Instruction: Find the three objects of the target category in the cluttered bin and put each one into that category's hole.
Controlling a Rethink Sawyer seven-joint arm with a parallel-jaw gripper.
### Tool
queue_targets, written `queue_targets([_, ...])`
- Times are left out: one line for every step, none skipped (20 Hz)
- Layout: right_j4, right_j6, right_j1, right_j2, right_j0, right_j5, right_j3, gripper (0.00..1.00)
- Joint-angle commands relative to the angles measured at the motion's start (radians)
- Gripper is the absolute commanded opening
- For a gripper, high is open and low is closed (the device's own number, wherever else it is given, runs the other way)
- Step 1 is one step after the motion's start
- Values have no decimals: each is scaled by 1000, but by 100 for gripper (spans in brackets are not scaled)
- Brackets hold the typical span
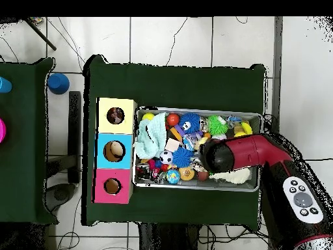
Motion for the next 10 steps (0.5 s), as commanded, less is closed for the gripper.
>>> queue_targets([-67, -282, -15, -26, -30, 113, 25, 100])
queue_targets([-69, -283, -18, -26, -32, 110, 28, 100])
queue_targets([-75, -282, -19, -26, -33, 104, 33, 100])
queue_targets([-76, -282, -22, -27, -34, 103, 37, 100])
queue_targets([-79, -281, -21, -28, -37, 100, 42, 100])
queue_targets([-81, -280, -22, -28, -39, 95, 46, 100])
queue_targets([-87, -278, -23, -30, -41, 86, 52, 100])
queue_targets([-88, -277, -25, -32, -43, 86, 55, 100])
queue_targets([-93, -277, -28, -33, -44, 81, 59, 100])
queue_targets([-95, -277, -30, -33, -45, 80, 62, 100])
